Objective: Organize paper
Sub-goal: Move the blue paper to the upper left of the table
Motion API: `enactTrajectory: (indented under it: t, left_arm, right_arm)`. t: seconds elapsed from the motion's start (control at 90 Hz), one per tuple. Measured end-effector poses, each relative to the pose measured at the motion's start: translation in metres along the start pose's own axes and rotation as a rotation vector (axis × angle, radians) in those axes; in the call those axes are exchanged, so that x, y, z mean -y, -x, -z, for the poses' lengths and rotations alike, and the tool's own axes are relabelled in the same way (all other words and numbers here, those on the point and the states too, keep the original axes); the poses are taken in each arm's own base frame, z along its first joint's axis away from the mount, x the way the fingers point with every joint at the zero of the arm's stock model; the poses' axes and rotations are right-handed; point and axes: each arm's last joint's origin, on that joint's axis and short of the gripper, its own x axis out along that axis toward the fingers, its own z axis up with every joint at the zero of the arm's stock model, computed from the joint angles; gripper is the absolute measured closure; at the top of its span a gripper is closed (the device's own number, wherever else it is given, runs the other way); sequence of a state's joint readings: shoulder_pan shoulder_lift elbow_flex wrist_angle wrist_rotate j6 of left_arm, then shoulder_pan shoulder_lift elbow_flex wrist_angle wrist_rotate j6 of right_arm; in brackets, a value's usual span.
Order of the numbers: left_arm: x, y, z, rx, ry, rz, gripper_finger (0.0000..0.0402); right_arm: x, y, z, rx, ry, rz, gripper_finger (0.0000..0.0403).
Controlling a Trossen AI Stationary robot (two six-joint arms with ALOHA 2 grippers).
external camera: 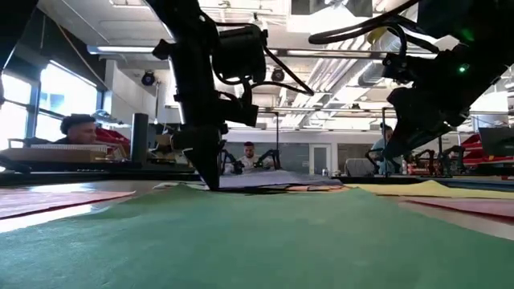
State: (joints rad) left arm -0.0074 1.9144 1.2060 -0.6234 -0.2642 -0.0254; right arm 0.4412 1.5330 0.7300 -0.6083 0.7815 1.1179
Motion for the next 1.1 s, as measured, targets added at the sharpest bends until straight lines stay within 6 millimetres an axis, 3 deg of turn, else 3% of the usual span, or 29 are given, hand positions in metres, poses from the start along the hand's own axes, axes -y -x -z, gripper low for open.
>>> enactTrajectory:
  t: [0.356,0.544,0.7,0.878,1.1]
  left_arm:
    - [-0.003,0.06,0.003,0.135,0.025,-0.048,0.0401]
    - [-0.005,0.079,0.007,0.161,0.029,-0.052,0.0401]
    - [-0.003,0.087,0.023,0.053,0.002,-0.208,0.0401]
    - [0.002,0.09,0.054,-0.188,-0.002,-0.28,0.0401]
    - [0.008,0.064,0.099,-0.404,0.139,-0.251,0.0402]
  right_arm:
    - [0.0,0.0,0.0,0.001,0.0,0.001,0.0295]
    - [0.0,0.0,0.0,0.002,0.0,0.0,0.0295]
    - [0.0,0.0,0.0,0.001,0.0,0.0,0.0295]
    - [0.0,0.0,0.0,0.003,0.0,0.002,0.0295]
    - [0.0,0.0,-0.001,0.015,-0.005,0.002,0.0295]
